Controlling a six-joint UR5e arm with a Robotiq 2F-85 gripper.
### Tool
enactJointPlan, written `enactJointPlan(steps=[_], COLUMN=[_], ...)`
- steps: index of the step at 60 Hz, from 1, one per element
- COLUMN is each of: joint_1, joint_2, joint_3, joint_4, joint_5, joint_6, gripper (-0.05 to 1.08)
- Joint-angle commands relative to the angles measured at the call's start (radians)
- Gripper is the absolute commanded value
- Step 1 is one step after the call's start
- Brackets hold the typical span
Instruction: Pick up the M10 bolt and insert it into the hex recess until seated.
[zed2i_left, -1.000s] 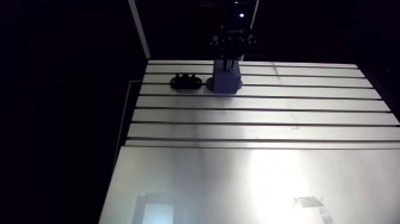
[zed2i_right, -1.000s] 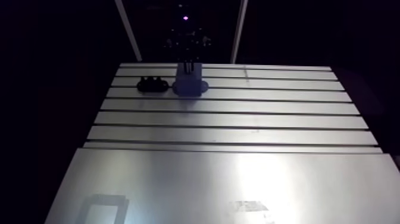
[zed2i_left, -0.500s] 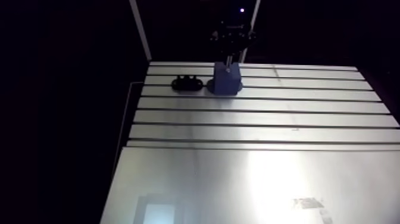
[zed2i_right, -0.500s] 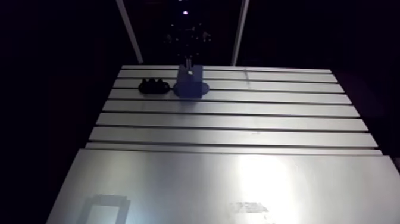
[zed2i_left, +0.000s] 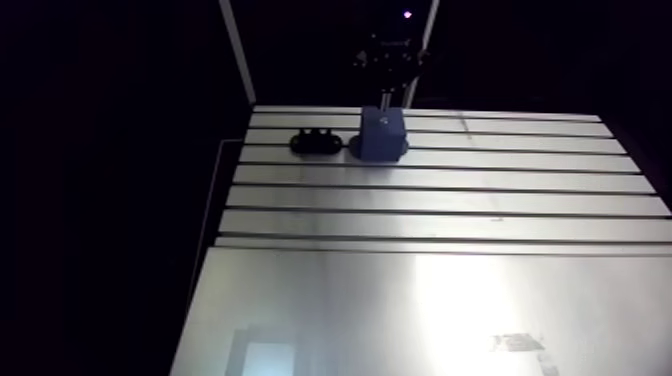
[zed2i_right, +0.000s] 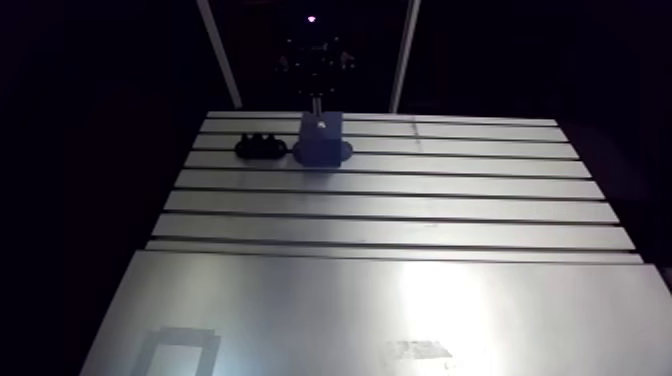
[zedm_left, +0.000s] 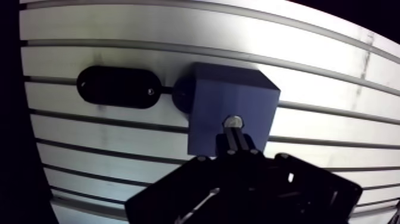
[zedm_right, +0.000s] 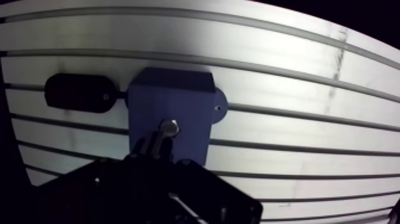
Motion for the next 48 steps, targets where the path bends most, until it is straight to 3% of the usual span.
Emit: enactJointPlan(steps=[1,5,7,9,10,11,12,23,32,48], joint_1=[0.002,0.002,0.002,0.002,0.002,0.002,0.002,0.0,0.001,0.002], joint_2=[-0.011,-0.02,-0.028,-0.03,-0.033,-0.033,-0.036,-0.061,-0.111,-0.195], joint_3=[-0.004,-0.006,-0.011,-0.025,-0.031,-0.031,-0.037,-0.061,-0.109,-0.164], joint_4=[0.025,0.031,0.043,0.081,0.107,0.107,0.128,0.182,0.285,0.429], joint_5=[0.002,0.001,0.001,-0.001,-0.001,-0.001,0.001,-0.002,-0.013,-0.013], joint_6=[0.001,0.002,0.002,0.004,0.006,0.006,0.007,0.022,0.048,0.054], gripper=[1.08,1.07,0.95,0.53,0.21,0.21,0.02,0.0,0.0,0.01])
